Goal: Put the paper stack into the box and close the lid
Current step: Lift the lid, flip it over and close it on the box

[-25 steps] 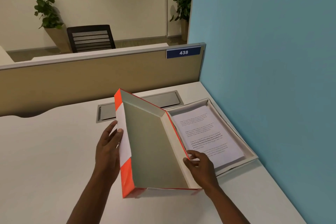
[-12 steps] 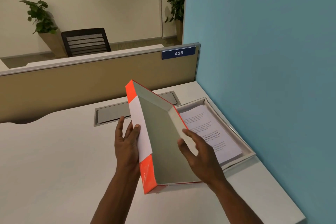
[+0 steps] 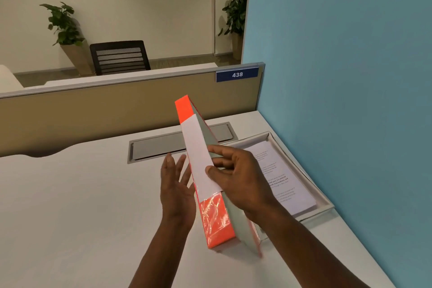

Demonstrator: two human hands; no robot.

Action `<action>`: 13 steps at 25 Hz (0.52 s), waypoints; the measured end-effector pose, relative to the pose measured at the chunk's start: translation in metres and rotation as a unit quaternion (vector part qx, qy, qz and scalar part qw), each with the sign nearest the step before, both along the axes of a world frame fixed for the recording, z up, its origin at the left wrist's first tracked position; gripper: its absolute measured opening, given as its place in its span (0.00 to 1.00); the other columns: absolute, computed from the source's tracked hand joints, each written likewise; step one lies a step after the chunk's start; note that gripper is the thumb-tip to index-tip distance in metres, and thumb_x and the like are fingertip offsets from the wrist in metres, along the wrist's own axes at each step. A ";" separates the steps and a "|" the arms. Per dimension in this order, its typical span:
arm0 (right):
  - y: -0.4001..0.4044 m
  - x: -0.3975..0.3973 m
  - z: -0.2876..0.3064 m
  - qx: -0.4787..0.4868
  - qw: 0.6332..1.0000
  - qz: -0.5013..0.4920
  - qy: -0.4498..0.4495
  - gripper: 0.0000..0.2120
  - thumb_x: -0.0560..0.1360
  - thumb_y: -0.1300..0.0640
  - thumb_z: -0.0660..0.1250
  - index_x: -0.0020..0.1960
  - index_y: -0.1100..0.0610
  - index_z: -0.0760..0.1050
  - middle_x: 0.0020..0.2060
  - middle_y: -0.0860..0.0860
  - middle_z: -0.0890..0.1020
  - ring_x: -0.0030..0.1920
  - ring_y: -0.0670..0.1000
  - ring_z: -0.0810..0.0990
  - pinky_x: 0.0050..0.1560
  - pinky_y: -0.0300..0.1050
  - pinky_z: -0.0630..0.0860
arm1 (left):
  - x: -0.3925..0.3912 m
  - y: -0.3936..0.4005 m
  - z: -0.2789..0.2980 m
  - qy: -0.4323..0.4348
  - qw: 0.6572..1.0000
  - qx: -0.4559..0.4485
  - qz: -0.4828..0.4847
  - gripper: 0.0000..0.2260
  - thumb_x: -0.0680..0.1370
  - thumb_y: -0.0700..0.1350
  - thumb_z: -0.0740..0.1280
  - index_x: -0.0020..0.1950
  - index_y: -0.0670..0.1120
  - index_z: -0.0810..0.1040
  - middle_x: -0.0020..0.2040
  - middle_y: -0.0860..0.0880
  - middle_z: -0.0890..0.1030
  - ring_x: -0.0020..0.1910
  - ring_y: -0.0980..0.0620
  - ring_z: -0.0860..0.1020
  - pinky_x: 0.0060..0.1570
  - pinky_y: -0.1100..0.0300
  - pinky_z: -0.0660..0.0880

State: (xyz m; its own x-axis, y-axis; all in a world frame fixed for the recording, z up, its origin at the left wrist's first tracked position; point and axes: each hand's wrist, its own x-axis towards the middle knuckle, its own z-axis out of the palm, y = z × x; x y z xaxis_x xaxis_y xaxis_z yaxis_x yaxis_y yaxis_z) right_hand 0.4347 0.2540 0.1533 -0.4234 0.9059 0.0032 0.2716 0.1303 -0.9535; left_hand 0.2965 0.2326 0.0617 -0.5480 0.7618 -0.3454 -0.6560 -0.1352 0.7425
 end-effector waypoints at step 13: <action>0.038 0.101 0.021 -0.120 0.977 0.018 0.176 0.18 0.77 0.60 0.69 0.66 0.51 0.78 0.54 0.57 0.86 0.49 0.56 0.87 0.44 0.48 0.83 | 0.003 0.016 -0.068 -0.100 0.964 -0.116 -0.215 0.14 0.66 0.52 0.75 0.47 0.47 0.83 0.39 0.47 0.77 0.37 0.47 0.76 0.42 0.52 0.74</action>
State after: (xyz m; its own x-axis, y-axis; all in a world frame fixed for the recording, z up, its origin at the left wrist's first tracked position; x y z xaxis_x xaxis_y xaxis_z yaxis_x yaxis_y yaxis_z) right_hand 0.5360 0.2920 0.1740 -0.4667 0.8826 -0.0571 -0.0782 -0.1055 -0.9913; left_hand 0.2991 0.2485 -0.0067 -0.1029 0.7928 -0.6007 -0.7482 0.3362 0.5720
